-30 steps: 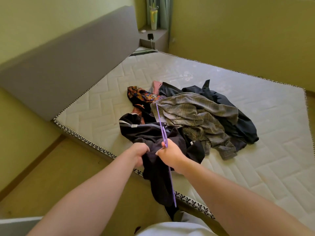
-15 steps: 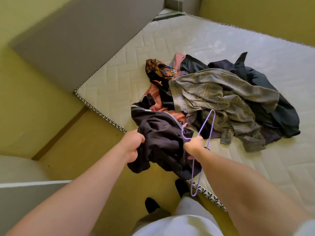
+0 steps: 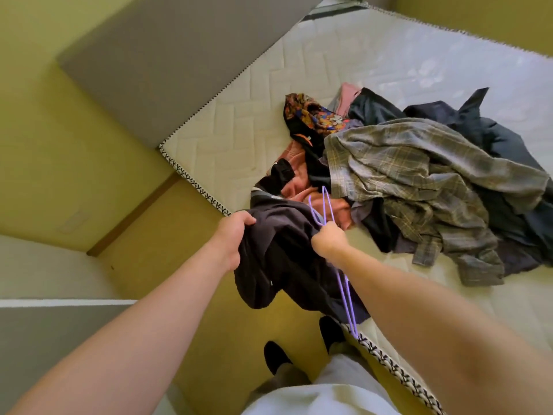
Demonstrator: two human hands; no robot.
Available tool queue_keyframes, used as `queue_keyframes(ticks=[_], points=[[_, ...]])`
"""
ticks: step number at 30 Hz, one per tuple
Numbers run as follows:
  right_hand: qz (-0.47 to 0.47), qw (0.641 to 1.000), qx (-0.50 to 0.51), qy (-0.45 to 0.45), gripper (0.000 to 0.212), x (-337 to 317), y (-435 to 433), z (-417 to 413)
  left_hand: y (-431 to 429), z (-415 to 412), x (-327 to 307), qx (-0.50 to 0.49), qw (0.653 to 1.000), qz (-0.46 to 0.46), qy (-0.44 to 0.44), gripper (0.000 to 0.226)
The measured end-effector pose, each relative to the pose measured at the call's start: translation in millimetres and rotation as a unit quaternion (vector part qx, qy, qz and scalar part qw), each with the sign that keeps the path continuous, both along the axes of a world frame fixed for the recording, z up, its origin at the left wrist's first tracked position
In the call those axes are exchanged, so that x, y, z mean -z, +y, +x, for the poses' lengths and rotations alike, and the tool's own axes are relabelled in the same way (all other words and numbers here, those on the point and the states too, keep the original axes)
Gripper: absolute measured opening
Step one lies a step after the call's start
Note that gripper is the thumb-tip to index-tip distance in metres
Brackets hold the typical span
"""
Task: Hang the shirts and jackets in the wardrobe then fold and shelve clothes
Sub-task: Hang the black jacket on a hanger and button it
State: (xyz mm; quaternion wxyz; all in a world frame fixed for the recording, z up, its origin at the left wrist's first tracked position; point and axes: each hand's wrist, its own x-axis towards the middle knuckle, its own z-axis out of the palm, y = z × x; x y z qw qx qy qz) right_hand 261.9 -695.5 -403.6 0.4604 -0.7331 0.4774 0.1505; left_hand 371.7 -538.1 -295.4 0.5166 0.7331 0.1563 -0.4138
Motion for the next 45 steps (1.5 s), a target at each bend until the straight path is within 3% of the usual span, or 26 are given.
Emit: queue_keyframes(ticks=[2,4,6,10,14,18,19,21,28,31,35,38,40,42,45], points=[[0.041,0.997,0.02,-0.064,0.018,-46.4,-3.3,26.4,0.3,7.3,-7.2,0.025,1.0,0.003,-0.006,0.022],[0.107,0.986,0.055,-0.114,0.015,-101.0,-9.4,51.6,1.1,13.2,-12.7,0.069,0.997,0.019,-0.035,0.039],[0.151,0.974,0.086,-0.147,0.009,-159.5,-13.6,68.4,2.0,14.6,-21.7,0.132,0.988,0.034,-0.072,0.038],[0.182,0.942,0.067,-0.273,0.02,-267.1,-5.7,85.6,2.6,20.1,-43.9,0.179,0.977,0.006,-0.116,0.046],[0.177,0.909,0.067,-0.37,0.021,-346.6,9.0,100.9,8.2,29.7,-73.8,0.245,0.948,-0.008,-0.204,0.037],[0.144,0.889,0.057,-0.43,0.02,-403.5,25.3,112.7,15.6,34.8,-110.8,0.314,0.907,-0.027,-0.279,0.057],[0.141,0.885,0.054,-0.441,0.019,-414.5,29.3,115.7,15.9,35.8,-121.0,0.31,0.901,-0.037,-0.302,0.055],[0.137,0.878,0.053,-0.455,0.02,-431.8,36.3,120.8,13.2,41.3,-139.5,0.238,0.91,-0.059,-0.335,0.028],[0.067,0.88,0.04,-0.469,0.025,-447.0,34.7,127.2,23.8,83.3,-172.3,0.074,0.909,-0.098,-0.398,0.008],[0.061,0.893,-0.016,-0.446,0.043,-428.4,25.4,129.3,31.2,98.4,-187.9,0.04,0.921,-0.101,-0.375,0.032],[0.079,0.915,-0.102,-0.383,0.075,-388.7,26.7,129.2,31.9,100.7,-216.1,-0.031,0.935,-0.145,-0.322,0.015],[0.078,0.923,-0.195,-0.322,0.097,-352.6,33.1,124.1,33.0,99.8,-238.5,-0.05,0.923,-0.152,-0.351,0.03],[0.085,0.924,-0.234,-0.289,0.097,-329.1,39.6,118.3,33.7,100.6,-254.6,-0.075,0.918,-0.178,-0.347,0.035],[0.063,0.926,-0.276,-0.25,0.092,-308.9,50.7,113.8,33.5,100.2,-265.6,-0.072,0.911,-0.182,-0.364,0.03],[0.032,0.932,-0.263,-0.249,0.102,-286.2,72.7,118.0,31.0,93.6,-276.8,-0.048,0.911,-0.209,-0.352,0.022]])
